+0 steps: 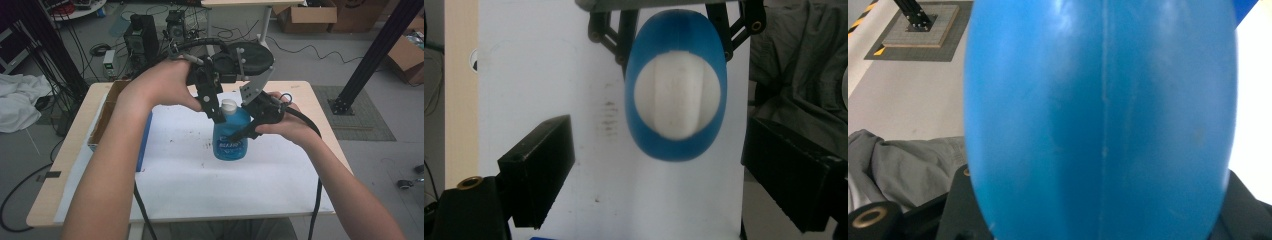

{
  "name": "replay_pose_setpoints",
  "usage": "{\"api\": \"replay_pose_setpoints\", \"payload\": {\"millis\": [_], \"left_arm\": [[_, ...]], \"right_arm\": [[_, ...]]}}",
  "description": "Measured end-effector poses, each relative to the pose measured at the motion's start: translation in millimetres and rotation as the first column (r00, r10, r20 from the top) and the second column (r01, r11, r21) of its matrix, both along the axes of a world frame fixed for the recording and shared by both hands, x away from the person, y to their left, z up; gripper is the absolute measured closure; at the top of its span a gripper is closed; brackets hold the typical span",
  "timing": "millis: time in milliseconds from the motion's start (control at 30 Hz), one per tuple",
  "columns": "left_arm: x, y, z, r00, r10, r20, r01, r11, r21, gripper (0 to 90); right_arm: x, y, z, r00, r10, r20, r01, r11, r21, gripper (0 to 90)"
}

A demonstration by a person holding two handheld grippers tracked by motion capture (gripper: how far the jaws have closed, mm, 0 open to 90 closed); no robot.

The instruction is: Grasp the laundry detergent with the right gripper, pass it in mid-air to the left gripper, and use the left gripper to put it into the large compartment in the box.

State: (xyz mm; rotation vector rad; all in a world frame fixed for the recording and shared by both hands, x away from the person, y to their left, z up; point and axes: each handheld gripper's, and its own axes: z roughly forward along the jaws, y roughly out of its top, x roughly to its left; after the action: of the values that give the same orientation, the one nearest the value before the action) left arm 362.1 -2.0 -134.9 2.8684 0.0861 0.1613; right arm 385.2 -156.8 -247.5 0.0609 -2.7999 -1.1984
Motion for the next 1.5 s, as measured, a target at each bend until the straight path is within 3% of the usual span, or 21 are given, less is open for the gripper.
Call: {"api": "replay_pose_setpoints", "payload": {"millis": [833,1500], "left_arm": [[2.7,-9.1,-18.9,0.9998,-0.018,-0.01,0.019,0.9989,0.043,17.1],[2.3,-14.8,-23.1,0.9991,-0.032,-0.026,0.033,0.9978,0.058,25.0]], "right_arm": [[-2.2,7.0,5.4,1.0,-0.005,-0.001,0.005,1.0,-0.006,45.7],[-4.8,7.3,5.7,0.9995,-0.019,-0.024,0.019,0.9996,-0.023,45.7]]}}
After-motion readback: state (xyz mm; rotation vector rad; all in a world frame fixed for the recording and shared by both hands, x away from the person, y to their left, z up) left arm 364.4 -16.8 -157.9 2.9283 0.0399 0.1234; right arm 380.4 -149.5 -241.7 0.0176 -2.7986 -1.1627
